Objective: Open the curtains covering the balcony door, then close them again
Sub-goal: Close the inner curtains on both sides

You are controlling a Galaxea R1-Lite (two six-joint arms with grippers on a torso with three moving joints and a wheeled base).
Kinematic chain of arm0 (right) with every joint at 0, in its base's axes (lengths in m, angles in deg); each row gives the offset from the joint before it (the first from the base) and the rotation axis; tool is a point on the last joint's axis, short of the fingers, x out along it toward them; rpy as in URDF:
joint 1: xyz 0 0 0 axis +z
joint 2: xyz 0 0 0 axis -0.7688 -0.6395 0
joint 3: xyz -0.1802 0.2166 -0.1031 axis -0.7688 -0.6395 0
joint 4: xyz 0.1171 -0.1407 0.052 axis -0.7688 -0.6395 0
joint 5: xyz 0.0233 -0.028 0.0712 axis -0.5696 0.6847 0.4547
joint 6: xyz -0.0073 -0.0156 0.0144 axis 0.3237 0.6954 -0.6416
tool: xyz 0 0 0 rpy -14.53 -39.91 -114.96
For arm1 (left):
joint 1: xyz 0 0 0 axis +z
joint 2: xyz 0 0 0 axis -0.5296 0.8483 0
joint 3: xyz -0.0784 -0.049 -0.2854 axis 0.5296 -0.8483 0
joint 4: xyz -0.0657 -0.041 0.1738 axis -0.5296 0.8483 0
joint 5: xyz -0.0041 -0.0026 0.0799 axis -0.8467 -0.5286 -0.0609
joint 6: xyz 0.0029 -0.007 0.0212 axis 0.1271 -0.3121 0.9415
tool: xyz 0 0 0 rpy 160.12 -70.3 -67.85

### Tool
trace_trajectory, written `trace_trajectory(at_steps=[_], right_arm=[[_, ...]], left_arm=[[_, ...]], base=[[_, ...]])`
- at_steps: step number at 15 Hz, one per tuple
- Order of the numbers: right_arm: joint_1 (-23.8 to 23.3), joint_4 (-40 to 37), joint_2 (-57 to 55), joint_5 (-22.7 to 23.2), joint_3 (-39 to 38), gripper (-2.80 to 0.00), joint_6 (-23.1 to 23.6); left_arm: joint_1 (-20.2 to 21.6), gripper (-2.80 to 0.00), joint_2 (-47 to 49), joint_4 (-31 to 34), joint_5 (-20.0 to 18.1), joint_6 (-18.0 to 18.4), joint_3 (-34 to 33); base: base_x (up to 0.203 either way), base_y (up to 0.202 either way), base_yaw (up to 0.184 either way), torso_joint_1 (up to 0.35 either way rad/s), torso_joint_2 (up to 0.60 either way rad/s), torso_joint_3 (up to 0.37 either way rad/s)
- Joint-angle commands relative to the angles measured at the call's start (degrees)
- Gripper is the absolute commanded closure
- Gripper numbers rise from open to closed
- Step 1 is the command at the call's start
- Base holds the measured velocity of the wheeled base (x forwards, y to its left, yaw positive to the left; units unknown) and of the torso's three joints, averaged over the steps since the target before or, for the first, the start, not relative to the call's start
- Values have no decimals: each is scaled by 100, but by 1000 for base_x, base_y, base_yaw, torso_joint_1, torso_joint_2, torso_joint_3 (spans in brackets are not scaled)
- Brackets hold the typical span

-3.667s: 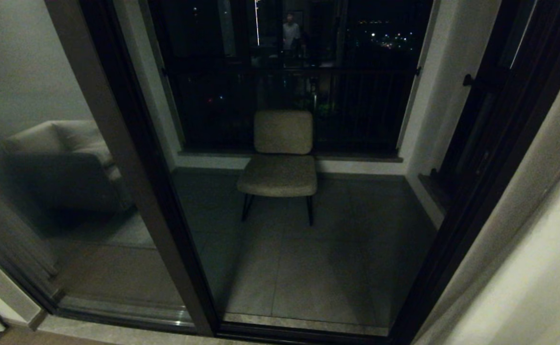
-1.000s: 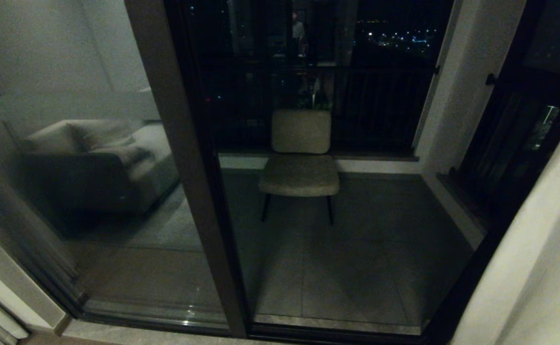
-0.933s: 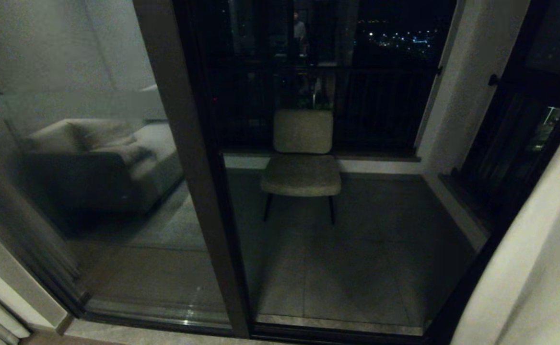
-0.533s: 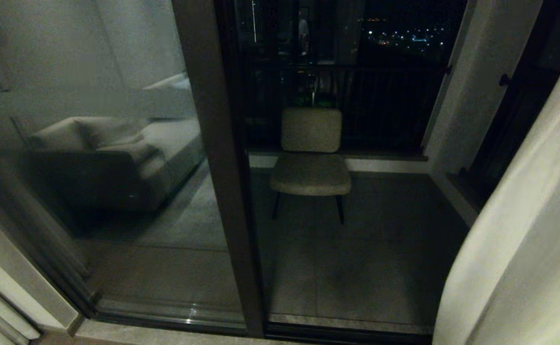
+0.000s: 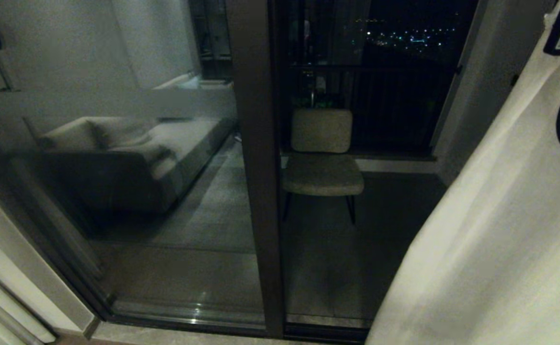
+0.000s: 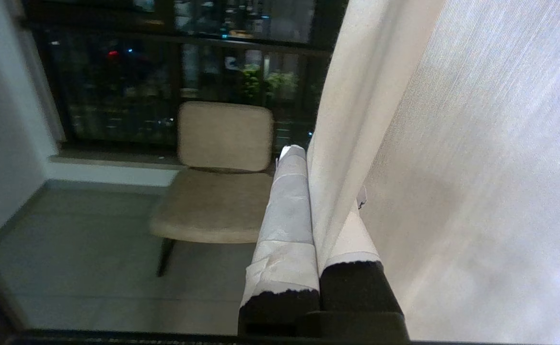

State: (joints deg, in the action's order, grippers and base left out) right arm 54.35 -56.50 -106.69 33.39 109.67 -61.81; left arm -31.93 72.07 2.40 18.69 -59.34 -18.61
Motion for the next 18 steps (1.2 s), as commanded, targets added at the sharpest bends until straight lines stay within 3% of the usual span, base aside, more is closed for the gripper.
trace_trajectory(at_steps=[1, 18], right_arm=[[121, 0, -80, -11, 3, 0, 5], [933, 62, -970, -178, 880, 0, 137]], left_arm=[[4, 0, -2, 0, 3, 0, 0], [1, 0, -2, 9, 0, 9, 0]], base=[[0, 193, 0, 2, 2, 2], [0, 190, 0, 3, 4, 2]])
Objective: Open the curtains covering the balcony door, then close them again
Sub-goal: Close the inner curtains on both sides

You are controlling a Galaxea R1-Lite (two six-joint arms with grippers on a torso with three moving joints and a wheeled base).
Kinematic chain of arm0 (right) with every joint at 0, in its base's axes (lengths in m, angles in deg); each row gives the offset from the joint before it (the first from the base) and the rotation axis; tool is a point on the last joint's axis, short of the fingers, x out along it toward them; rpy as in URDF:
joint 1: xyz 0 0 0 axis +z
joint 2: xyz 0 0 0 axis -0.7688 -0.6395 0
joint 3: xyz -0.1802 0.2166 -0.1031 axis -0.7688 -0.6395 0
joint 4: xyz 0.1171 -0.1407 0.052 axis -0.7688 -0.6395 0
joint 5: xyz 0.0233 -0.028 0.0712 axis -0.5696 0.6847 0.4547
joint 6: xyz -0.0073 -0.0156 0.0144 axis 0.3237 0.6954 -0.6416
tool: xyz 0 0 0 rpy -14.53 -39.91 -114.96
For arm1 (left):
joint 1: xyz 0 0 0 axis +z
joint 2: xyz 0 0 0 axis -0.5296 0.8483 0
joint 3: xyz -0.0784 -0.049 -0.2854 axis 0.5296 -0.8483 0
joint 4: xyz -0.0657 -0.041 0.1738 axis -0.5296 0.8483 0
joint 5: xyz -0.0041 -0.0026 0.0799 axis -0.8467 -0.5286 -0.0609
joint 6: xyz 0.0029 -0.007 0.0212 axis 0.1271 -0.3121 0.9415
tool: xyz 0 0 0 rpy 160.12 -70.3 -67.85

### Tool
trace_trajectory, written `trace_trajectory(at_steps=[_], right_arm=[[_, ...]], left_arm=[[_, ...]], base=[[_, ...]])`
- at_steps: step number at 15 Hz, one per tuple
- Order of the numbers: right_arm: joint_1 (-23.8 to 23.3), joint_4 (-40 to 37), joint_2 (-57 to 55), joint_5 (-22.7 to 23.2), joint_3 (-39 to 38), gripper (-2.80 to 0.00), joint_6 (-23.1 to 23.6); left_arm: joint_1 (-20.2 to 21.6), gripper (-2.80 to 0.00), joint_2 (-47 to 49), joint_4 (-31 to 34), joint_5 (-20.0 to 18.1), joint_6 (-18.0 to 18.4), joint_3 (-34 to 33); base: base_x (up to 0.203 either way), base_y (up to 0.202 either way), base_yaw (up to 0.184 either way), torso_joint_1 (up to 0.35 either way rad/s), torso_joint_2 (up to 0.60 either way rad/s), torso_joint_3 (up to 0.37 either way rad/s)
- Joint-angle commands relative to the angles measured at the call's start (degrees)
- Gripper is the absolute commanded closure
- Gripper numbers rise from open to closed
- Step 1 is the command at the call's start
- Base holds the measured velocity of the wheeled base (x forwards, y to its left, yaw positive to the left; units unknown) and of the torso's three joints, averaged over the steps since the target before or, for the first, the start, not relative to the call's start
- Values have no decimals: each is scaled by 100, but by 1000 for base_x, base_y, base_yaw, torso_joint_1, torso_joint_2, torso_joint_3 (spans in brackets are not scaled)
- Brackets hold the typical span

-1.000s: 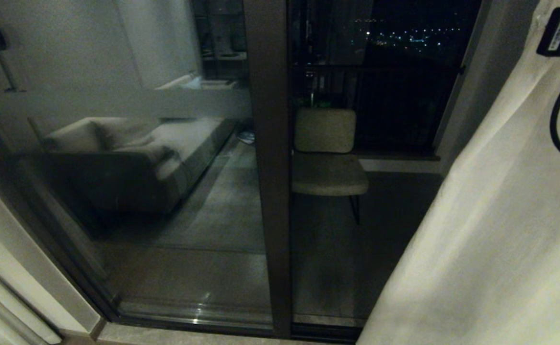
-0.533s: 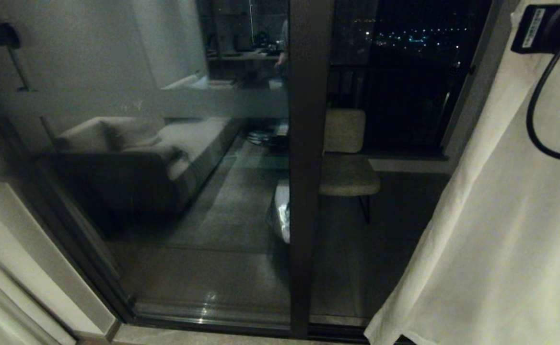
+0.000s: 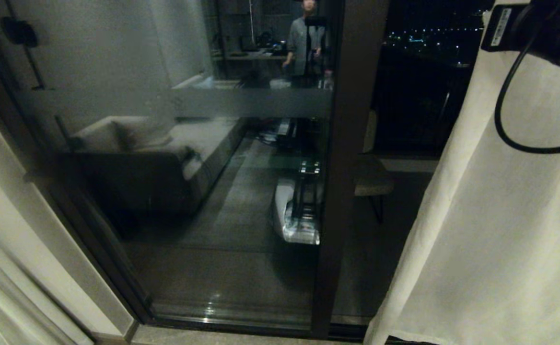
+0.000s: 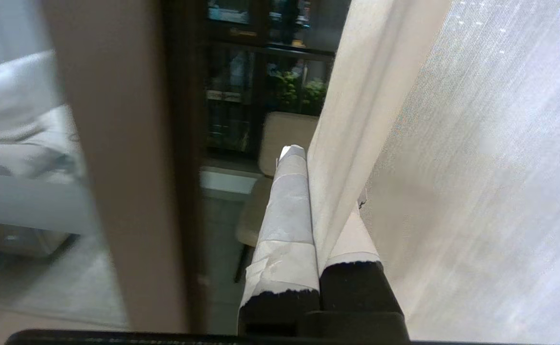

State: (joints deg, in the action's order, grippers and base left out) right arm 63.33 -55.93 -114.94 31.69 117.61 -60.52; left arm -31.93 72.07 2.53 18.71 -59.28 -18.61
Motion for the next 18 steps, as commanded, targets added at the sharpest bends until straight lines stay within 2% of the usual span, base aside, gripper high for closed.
trace_trajectory(at_steps=[1, 11, 18], right_arm=[[53, -3, -173, -8, 122, 0, 8], [175, -31, -630, -8, 660, 0, 8], [212, -4, -701, -12, 690, 0, 8]], left_arm=[[4, 0, -2, -5, -2, 11, 0], [2, 0, -2, -5, -2, 11, 0], [4, 0, -2, -5, -2, 11, 0]], base=[[0, 192, 4, 3, 3, 2], [0, 191, 2, 1, 2, 2], [0, 192, 2, 4, 4, 2]])
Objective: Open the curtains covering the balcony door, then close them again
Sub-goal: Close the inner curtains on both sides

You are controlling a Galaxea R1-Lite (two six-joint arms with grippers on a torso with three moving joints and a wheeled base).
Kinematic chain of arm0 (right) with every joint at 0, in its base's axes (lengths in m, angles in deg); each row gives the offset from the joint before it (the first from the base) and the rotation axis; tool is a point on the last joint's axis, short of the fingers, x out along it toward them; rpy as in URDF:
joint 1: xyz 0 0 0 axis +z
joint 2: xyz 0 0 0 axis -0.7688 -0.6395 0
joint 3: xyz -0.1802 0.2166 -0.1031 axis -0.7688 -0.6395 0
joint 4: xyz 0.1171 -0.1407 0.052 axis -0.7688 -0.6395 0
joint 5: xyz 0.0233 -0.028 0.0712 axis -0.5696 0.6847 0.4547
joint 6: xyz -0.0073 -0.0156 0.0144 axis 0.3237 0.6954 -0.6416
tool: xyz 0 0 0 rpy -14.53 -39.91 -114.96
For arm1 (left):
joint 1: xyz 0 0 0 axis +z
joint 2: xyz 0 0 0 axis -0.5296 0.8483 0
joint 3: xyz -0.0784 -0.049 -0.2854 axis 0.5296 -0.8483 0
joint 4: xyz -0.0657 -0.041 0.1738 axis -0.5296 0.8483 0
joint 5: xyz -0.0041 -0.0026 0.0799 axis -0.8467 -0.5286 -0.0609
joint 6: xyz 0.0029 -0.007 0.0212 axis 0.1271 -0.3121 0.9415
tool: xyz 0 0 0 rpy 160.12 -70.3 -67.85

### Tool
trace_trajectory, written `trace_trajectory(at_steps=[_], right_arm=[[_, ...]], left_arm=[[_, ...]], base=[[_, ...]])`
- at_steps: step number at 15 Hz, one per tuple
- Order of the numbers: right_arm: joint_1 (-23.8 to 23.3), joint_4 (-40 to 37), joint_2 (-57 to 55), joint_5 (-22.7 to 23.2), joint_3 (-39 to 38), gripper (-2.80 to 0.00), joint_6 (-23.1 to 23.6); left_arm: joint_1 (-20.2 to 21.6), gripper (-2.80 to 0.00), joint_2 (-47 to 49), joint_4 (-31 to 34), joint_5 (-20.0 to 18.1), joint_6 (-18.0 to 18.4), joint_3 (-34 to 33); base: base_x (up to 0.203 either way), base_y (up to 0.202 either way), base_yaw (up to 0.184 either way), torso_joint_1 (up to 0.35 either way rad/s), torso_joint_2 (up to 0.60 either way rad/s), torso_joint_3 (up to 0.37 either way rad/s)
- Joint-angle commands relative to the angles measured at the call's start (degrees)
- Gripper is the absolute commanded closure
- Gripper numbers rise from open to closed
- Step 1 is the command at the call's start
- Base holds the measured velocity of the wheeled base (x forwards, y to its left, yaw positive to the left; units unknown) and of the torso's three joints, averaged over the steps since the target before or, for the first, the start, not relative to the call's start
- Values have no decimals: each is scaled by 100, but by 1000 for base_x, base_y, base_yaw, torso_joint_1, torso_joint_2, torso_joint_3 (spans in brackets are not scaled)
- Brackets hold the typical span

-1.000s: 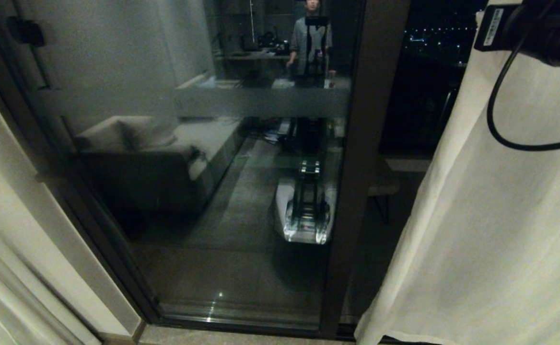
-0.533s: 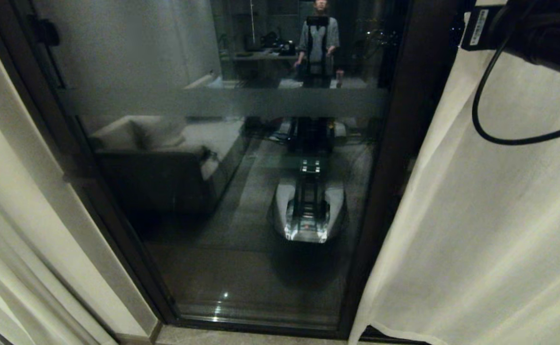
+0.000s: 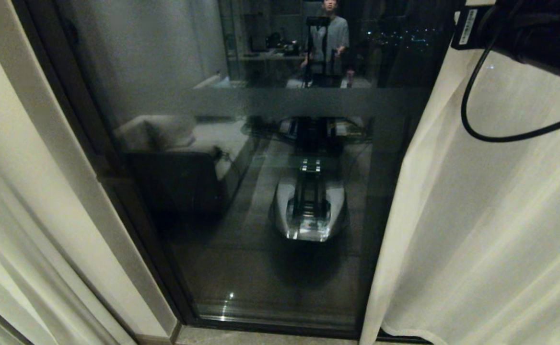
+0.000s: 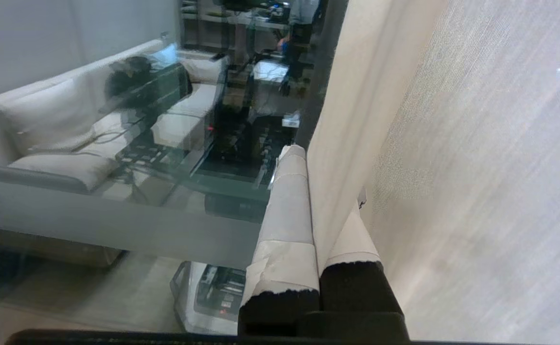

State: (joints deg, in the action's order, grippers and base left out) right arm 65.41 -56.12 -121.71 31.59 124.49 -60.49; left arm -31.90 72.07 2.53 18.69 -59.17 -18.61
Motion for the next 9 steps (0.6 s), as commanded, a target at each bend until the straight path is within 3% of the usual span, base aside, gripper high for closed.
trace_trajectory(at_steps=[1, 9], right_arm=[[4, 6, -24, 2, -2, 0, 5], [101, 6, -24, -51, -2, 0, 5]], left_arm=[[1, 0, -2, -5, 0, 0, 0], [1, 0, -2, -5, 0, 0, 0]], base=[[0, 192, 2, 5, 2, 0], [0, 190, 0, 2, 2, 3]])
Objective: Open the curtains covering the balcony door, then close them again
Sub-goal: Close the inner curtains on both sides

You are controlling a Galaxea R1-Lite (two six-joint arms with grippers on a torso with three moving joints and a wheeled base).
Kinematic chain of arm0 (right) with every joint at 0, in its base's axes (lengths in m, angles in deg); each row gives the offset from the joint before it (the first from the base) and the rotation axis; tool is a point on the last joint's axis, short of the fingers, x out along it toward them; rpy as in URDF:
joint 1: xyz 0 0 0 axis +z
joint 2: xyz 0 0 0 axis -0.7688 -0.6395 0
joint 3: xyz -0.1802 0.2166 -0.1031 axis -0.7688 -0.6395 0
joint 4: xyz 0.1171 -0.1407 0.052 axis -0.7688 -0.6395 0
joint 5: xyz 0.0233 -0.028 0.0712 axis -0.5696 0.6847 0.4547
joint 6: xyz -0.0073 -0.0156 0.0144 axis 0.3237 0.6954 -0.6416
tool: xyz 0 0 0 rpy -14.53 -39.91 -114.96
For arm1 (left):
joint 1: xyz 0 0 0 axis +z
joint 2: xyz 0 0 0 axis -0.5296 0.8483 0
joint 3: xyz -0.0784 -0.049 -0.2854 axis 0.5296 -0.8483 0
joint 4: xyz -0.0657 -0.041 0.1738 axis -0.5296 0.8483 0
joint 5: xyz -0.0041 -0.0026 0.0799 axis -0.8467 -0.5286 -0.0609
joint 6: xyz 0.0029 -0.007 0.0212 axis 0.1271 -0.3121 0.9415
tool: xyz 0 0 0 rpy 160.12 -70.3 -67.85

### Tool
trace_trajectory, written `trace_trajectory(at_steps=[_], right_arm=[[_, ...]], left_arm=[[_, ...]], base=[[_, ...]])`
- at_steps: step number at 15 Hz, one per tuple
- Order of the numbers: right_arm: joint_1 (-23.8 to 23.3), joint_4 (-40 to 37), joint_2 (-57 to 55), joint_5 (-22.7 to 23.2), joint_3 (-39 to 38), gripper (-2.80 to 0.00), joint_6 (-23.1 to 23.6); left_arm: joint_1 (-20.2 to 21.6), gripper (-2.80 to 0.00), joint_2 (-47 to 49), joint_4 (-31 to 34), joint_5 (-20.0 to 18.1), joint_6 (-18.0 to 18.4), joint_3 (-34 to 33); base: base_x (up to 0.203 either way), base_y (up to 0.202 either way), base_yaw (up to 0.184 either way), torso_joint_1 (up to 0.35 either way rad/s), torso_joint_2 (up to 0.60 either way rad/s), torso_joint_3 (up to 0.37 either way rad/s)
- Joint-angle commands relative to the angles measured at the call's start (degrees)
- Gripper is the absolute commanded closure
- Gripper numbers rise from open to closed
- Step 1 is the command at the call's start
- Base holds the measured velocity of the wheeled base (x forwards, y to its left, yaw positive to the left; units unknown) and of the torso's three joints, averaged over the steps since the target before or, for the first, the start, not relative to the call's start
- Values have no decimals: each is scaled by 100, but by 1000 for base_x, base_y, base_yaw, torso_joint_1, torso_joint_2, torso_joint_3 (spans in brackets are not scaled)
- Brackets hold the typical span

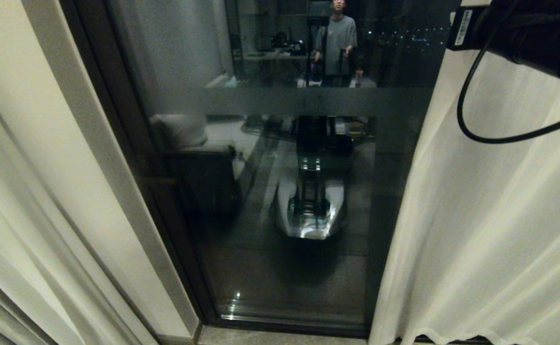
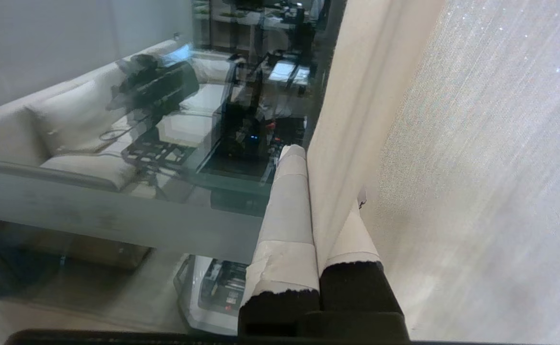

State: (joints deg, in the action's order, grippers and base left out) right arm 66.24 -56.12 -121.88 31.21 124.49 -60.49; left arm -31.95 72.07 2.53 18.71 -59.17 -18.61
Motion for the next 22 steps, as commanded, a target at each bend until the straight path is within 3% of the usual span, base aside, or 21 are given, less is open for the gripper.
trace_trajectory(at_steps=[1, 9, 22], right_arm=[[26, -2, -7, -13, -2, 0, 5], [17, -2, 45, -39, -29, 0, 5], [17, 24, -104, -39, -2, 0, 5]], left_arm=[[6, 0, -2, -5, -2, 0, 0], [-2, 0, -2, -5, -2, 0, 0], [-2, 0, -2, -5, -2, 0, 0]], base=[[0, 191, 2, 2, 0, 3], [0, 172, 0, 0, 2, 0], [0, 0, 0, 0, 0, 0]])
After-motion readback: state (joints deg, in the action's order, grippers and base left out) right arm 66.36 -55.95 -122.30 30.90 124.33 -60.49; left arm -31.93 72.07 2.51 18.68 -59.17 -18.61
